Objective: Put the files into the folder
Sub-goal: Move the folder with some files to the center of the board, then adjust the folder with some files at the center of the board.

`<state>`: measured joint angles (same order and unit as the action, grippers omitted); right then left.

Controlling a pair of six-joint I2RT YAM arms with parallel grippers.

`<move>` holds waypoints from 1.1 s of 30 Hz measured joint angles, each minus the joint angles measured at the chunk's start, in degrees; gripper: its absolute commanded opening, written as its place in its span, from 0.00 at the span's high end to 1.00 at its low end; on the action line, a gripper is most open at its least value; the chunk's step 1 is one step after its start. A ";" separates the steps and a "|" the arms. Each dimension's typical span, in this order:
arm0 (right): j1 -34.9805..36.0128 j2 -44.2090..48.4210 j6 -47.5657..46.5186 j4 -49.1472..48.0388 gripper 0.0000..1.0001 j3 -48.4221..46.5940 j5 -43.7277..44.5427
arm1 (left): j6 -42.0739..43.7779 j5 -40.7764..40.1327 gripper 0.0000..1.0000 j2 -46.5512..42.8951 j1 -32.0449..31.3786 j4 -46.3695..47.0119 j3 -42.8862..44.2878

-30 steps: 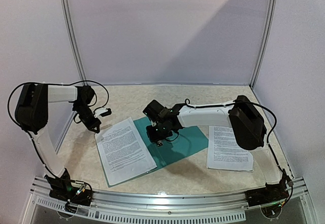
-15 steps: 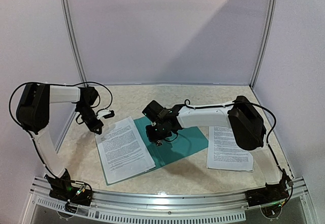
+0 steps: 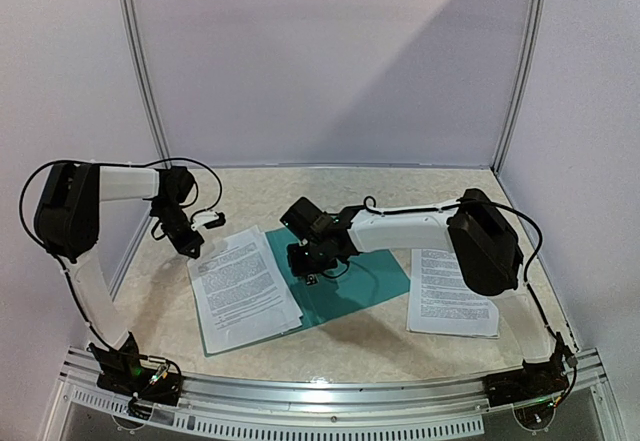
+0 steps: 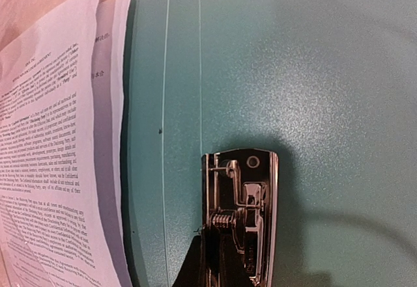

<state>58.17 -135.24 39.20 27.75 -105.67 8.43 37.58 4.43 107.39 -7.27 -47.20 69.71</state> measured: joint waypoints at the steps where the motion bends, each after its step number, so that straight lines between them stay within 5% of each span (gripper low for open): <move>1: -0.02 0.00 0.00 -0.11 0.95 0.02 -0.02 | 0.13 -0.22 0.91 0.00 0.00 0.09 0.17; 11: -0.39 0.02 -1.33 -0.92 0.79 0.15 -0.74 | 1.31 -5.95 0.53 0.00 -0.02 -0.02 4.76; 18: -0.48 1.16 -3.87 -0.76 0.67 0.13 -1.70 | 2.21 -9.92 0.48 -3.32 -0.04 0.61 5.60; 28: -0.42 9.51 -6.27 -5.77 0.67 7.91 -11.67 | 11.54 -1.62 0.37 -30.10 -3.74 0.31 -20.00; 33: -0.11 10.29 -4.76 -9.66 0.67 12.70 -16.41 | 13.46 0.17 0.34 -36.44 -7.82 1.99 -32.15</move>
<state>58.06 -124.95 34.44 18.09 -92.97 -7.99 51.05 4.60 70.96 -15.09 -45.21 37.56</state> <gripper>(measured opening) 0.333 0.648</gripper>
